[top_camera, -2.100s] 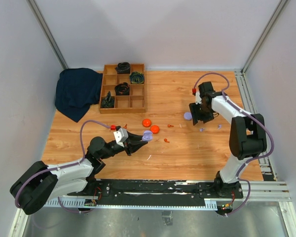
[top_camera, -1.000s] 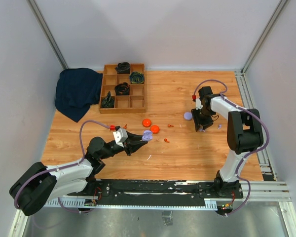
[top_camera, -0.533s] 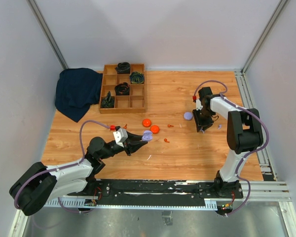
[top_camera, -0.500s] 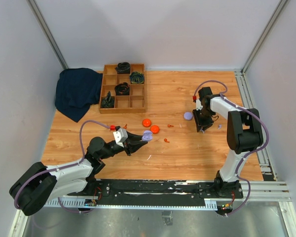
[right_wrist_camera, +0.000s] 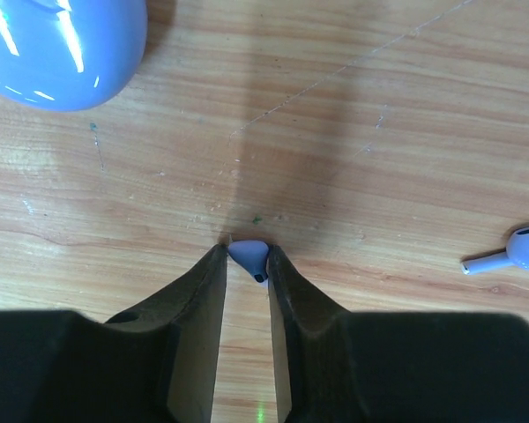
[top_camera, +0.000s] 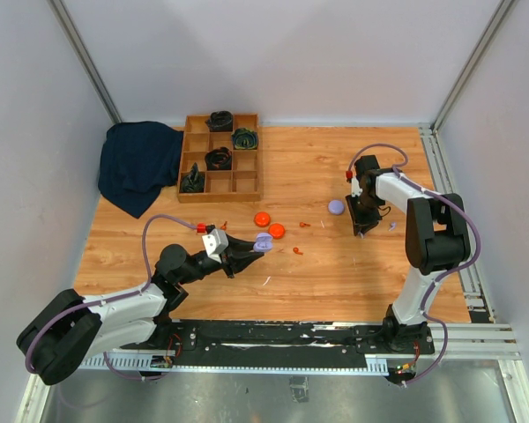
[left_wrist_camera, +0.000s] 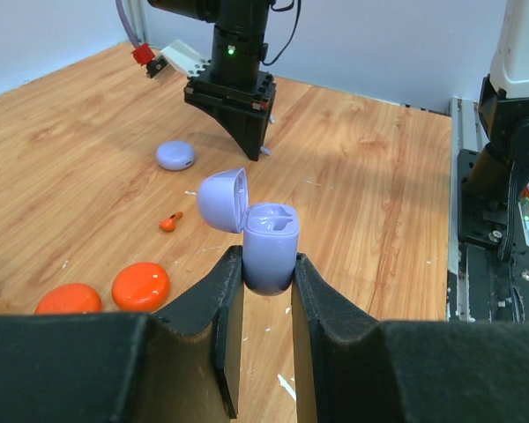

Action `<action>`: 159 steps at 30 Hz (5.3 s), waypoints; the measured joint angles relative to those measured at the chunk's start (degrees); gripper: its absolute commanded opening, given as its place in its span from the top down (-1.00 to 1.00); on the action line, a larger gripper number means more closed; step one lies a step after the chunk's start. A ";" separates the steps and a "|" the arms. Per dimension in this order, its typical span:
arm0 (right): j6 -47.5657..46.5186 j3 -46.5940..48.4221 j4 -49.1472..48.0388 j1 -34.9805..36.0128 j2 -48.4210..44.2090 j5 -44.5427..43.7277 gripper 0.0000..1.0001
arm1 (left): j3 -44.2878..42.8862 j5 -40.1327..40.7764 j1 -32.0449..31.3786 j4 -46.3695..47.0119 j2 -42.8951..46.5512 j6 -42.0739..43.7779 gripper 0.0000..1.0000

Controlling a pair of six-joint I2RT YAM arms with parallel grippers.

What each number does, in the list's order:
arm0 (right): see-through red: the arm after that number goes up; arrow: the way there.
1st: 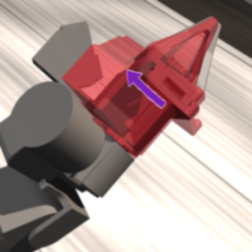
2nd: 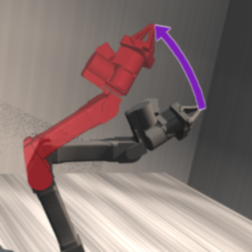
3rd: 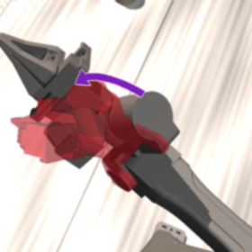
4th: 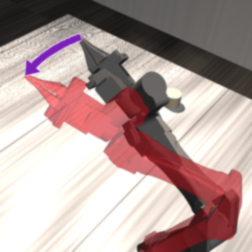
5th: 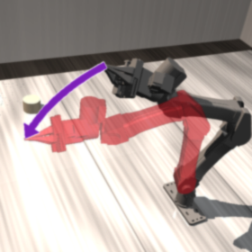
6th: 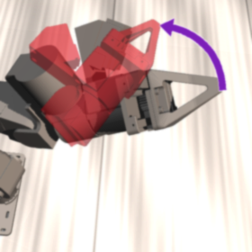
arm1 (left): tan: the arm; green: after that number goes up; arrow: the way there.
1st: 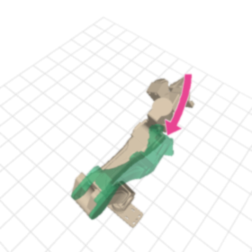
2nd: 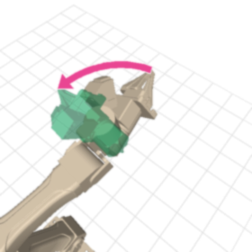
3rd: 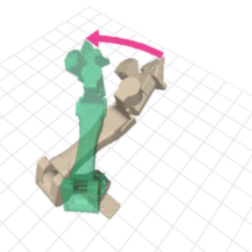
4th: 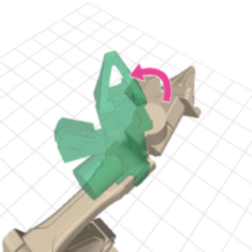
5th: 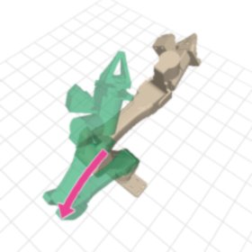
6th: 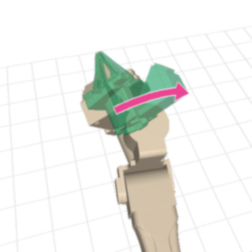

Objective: Insert the wireless bluetooth earbuds into the charging case
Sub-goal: Pick up the earbud from the center of the board, then place the earbud in the charging case, then pick up the earbud from the center of the board.

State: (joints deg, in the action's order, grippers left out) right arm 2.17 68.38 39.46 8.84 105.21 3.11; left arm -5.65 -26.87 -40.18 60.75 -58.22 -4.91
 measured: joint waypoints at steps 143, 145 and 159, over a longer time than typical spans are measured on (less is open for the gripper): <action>12.26 -4.22 -5.84 8.68 -33.55 -8.76 -0.68 | 5.14 9.05 2.56 16.26 5.07 -1.11 0.99; 12.79 -4.76 -5.55 4.68 -31.30 -8.02 -0.66 | 5.14 9.35 2.56 14.23 7.06 -0.09 0.99; 15.58 -5.46 -7.26 -14.43 -14.05 -7.17 -0.19 | 5.14 9.68 2.58 9.66 8.74 1.75 0.99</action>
State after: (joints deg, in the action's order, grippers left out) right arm 17.76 62.92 32.21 -5.58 91.15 -4.05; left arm -0.51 -17.19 -37.60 70.41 -49.47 -3.16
